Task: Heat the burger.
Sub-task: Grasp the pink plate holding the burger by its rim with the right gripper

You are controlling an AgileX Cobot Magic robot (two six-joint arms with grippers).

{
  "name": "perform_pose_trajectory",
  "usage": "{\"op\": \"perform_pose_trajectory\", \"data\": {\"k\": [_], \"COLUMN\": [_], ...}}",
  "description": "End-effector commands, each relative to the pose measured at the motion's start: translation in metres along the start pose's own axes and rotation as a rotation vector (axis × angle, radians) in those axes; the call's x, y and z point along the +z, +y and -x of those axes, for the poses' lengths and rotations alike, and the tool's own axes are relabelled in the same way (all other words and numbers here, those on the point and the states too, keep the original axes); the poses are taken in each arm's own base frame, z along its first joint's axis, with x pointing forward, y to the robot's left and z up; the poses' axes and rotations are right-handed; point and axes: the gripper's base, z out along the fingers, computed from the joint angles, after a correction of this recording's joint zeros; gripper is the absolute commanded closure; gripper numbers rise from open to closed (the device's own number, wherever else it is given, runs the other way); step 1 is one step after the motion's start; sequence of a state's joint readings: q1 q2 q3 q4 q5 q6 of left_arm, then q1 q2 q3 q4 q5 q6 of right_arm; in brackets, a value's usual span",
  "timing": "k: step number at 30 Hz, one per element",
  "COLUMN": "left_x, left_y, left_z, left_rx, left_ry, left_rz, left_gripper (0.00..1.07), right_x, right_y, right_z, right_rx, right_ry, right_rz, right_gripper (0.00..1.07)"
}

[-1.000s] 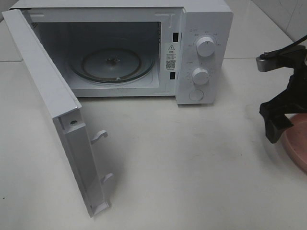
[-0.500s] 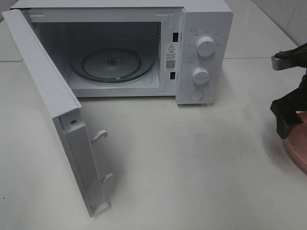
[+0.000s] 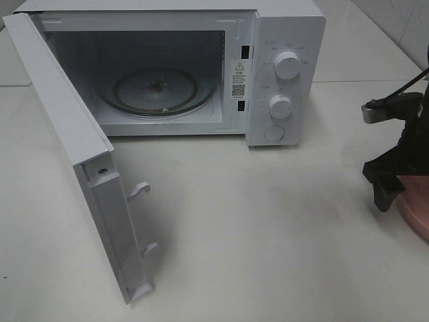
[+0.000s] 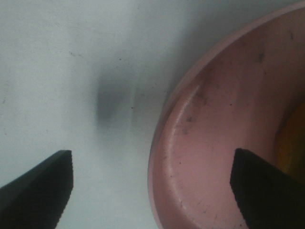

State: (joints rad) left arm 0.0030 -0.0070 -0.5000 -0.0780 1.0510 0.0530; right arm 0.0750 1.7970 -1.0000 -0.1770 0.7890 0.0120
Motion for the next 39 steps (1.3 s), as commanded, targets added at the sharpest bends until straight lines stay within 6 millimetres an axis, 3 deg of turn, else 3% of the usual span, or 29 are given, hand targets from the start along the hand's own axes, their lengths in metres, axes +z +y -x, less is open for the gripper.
{"op": "perform_pose_trajectory", "data": {"k": [1,7,18,22,23,24,25,26,27,28,29,31,32,33,39], "left_x": [-0.003,-0.003,-0.003,-0.003,-0.003,-0.003,-0.003,-0.003,-0.003,-0.003,-0.003,-0.003,-0.003,-0.003,-0.003], "left_y": [0.0,0.0,0.0,0.0,0.0,0.0,0.0,0.0,0.0,0.0,0.0,0.0,0.0,0.0,0.0], "left_z": [-0.001,-0.001,-0.001,-0.001,-0.001,-0.001,-0.001,-0.001,-0.001,-0.001,-0.001,-0.001,-0.001,-0.001,-0.001], "left_rx": [0.0,0.0,0.0,0.0,0.0,0.0,0.0,0.0,0.0,0.0,0.0,0.0,0.0,0.0,0.0], "left_ry": [-0.034,-0.034,-0.034,-0.034,-0.034,-0.034,-0.034,-0.034,-0.034,-0.034,-0.034,-0.034,-0.034,-0.034,-0.034], "left_rz": [-0.001,-0.001,-0.001,-0.001,-0.001,-0.001,-0.001,-0.001,-0.001,-0.001,-0.001,-0.001,-0.001,-0.001,-0.001], "left_gripper": [0.09,0.09,0.09,0.09,0.09,0.09,0.09,0.09,0.09,0.09,0.09,0.09,0.09,0.09,0.09], "right_x": [0.01,0.027,0.041,0.041,0.041,0.041,0.041,0.041,0.041,0.041,0.041,0.041,0.041,0.041,0.041], "right_y": [-0.001,-0.009,-0.005,-0.005,-0.005,-0.005,-0.005,-0.005,-0.005,-0.005,-0.005,-0.005,-0.005,-0.005,-0.005], "right_z": [0.003,0.005,-0.004,-0.005,-0.005,-0.005,-0.005,-0.005,-0.005,-0.005,-0.005,-0.005,-0.005,-0.005,-0.005], "right_rx": [-0.004,0.037,0.031,0.033,0.039,0.039,0.054,0.067,0.067,0.083,0.083,0.089,0.089,0.09,0.086], "right_ry": [0.011,0.04,0.055,0.06,0.06,0.06,0.06,0.06,0.06,0.061,0.061,0.061,0.061,0.065,0.063], "right_rz": [0.0,0.007,0.019,0.017,0.015,0.015,0.015,0.015,0.015,0.014,0.014,0.014,0.014,0.014,0.011], "right_gripper": [0.23,0.24,0.27,0.39,0.48,0.48,0.59,0.66,0.66,0.77,0.77,0.97,0.97,1.07,1.07]}}
